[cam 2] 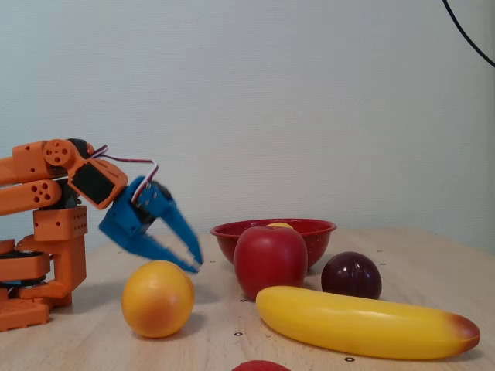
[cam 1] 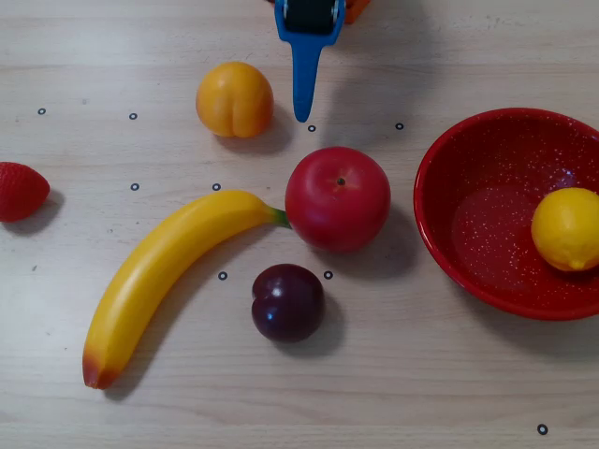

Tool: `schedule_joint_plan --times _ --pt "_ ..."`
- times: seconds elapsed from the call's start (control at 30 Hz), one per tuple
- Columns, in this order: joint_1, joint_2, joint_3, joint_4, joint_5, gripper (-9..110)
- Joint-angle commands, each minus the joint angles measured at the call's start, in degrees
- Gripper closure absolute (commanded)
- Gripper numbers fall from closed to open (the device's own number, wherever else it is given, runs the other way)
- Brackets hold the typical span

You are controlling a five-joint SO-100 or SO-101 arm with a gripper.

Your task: Put the lemon in the red bowl.

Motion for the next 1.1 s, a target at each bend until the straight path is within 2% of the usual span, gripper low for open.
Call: schedule_joint_plan --times 0.0,0.47,0.53,0.63,0.73,1.07 --pt "-1.41 -0.35 3.08 -3.87 -1.93 101" --pt "-0.09 -0.26 3.87 -0.7 -7.65 101" --pt "-0.53 -0.26 3.87 -0.62 -5.89 101" --pt "-0.53 -0.35 3.87 -0.62 -5.45 95" --pt "-0.53 -0.35 3.87 -0.53 -5.45 101" --pt "-0.53 -0.35 3.87 -0.53 -5.45 101"
